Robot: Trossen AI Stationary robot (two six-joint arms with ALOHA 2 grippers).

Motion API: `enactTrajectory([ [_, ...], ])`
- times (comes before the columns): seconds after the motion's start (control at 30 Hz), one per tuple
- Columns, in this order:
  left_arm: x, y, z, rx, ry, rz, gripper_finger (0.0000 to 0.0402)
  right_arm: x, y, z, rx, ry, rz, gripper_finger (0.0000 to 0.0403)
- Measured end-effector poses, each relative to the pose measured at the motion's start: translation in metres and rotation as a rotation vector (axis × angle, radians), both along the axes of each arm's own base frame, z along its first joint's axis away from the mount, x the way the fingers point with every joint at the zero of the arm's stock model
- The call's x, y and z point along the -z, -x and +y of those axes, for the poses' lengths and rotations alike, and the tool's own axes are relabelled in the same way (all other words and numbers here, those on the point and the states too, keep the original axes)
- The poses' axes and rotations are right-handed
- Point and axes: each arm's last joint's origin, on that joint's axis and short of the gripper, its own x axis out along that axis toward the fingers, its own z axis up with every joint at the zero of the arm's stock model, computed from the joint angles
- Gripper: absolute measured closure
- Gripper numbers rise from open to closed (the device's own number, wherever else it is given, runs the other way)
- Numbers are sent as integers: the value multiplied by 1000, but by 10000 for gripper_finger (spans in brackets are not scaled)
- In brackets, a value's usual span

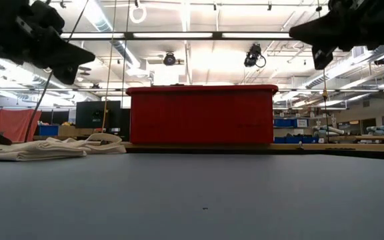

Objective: Fold laundry
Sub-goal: Return to Home Position

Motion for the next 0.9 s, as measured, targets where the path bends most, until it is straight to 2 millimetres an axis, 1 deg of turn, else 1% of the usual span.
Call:
enactTrajectory([
  [0.1, 0, 4, 2, -71, -18, -38, 401, 1, 2, -5, 31, 1, -8, 402],
  [0.2, -5, 11, 3, -107, -42, -99, 401, -3, 9, -11, 51, 24, -42, 402],
  [0.27, -7, 15, 3, -110, -39, -123, 401, -5, 17, -16, 50, 33, -41, 402],
  [0.4, -2, 23, 2, -110, -35, -105, 401, -4, 37, -23, 53, 10, -19, 402],
  [0.5, -4, 24, 2, -109, -52, -89, 401, -4, 50, -24, 61, 8, -22, 402],
  [0.57, -2, 25, 2, -107, -67, -58, 401, -2, 56, -25, 61, -14, -39, 402],
  [0.7, 6, 25, 2, -105, -63, 10, 401, 11, 60, -24, 52, -63, -108, 403],
  [0.8, 12, 23, 2, -107, -40, 23, 401, 25, 58, -24, 47, -98, -131, 403],
  [0.9, 13, 22, 2, -107, -38, 5, 401, 35, 55, -24, 46, -104, -129, 403],
])
